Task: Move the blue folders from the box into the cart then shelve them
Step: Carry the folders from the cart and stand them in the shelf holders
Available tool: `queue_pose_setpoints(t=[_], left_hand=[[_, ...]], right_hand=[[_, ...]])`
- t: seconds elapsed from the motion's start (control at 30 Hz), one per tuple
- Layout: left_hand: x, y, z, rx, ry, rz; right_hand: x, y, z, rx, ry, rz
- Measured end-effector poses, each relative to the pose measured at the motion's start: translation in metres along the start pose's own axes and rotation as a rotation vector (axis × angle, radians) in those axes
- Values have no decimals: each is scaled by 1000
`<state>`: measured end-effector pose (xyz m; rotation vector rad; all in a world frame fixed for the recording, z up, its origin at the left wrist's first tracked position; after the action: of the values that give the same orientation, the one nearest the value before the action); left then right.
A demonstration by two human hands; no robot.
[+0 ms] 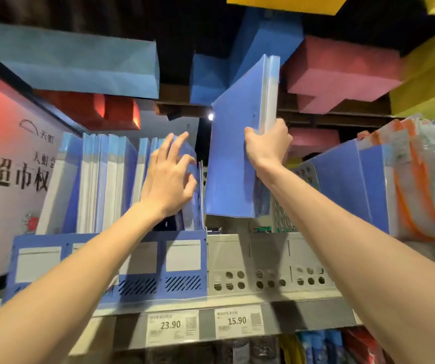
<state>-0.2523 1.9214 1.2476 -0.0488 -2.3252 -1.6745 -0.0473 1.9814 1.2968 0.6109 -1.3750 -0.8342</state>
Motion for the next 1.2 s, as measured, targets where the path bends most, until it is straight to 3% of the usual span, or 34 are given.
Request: queue_pose_setpoints(t=[0.5,0.93,1.2], left_hand=[[2,1,4,82,142,8],[8,-5,4,72,107,46],[5,-4,6,73,94,51]], right_hand=[[10,9,36,87,-341,-104],[-53,-17,86,34,-116,13],[-68,-26,94,38,-61,-12]])
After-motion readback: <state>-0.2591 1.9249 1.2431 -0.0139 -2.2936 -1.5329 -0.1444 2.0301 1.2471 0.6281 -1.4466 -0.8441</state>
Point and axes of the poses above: each hand's wrist, its own y-axis towards the middle knuckle, its own z-axis out of the palm, x = y × z, the point moved 3 cm from there along y, towards the middle knuckle, and after that the axes turned 9 degrees about x, right-handed, at the moved point
